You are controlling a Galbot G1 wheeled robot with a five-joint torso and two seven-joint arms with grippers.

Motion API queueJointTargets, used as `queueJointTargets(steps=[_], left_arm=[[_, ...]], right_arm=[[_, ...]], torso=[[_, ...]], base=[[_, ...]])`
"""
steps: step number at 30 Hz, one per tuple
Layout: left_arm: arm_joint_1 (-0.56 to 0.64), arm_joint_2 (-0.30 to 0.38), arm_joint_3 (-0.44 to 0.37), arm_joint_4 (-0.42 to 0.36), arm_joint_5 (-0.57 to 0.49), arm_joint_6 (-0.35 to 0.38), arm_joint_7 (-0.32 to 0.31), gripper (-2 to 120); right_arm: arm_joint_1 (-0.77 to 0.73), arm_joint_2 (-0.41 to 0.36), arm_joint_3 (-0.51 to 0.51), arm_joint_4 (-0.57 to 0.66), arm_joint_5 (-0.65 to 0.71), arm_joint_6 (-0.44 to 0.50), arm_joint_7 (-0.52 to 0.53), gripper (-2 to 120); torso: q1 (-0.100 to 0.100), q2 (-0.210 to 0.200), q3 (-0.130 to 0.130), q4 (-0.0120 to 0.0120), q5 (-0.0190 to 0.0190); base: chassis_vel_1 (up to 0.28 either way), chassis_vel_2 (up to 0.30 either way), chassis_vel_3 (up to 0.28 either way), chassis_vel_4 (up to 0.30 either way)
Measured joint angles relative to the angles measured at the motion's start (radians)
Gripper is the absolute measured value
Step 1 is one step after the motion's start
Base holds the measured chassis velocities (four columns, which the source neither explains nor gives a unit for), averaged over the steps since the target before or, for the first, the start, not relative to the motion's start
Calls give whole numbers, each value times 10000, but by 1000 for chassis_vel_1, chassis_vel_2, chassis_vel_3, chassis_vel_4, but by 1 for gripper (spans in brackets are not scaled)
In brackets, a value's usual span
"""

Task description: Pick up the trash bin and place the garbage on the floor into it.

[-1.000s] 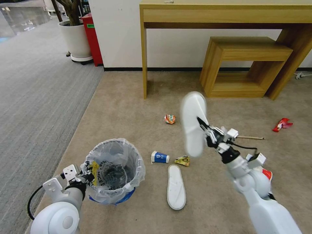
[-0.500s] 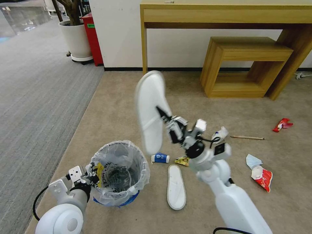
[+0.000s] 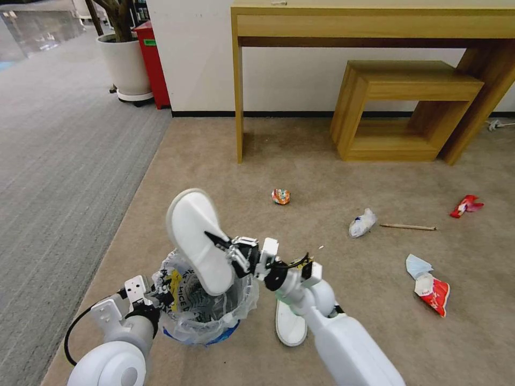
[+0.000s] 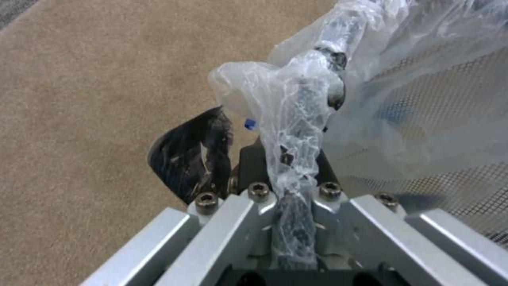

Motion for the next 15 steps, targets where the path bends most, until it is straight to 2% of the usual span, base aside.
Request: queueJointTargets(steps=[5, 10, 13, 15], left_arm=[[53, 35, -31, -87, -25, 0, 33, 1], [61, 65, -92, -147, -67, 0, 44, 1], [63, 60, -80, -175, -75, 0, 46, 1], [64, 57, -76, -184, -75, 0, 47, 1]], right_arm=[[46, 253, -130, -487, -344, 243, 406, 0], [-72, 221, -244, -402, -366, 121, 914, 0], [-206, 40, -268, -173, -385, -228, 1063, 14], [-233, 8, -264, -158, -385, -284, 1064, 18]], torso=[[0, 0, 0, 0, 0], [0, 0, 0, 1, 1], [0, 0, 0, 0, 1], [0, 1, 0, 0, 1]], base=[[0, 0, 0, 0], [0, 0, 0, 0], [0, 0, 0, 0], [0, 0, 0, 0]])
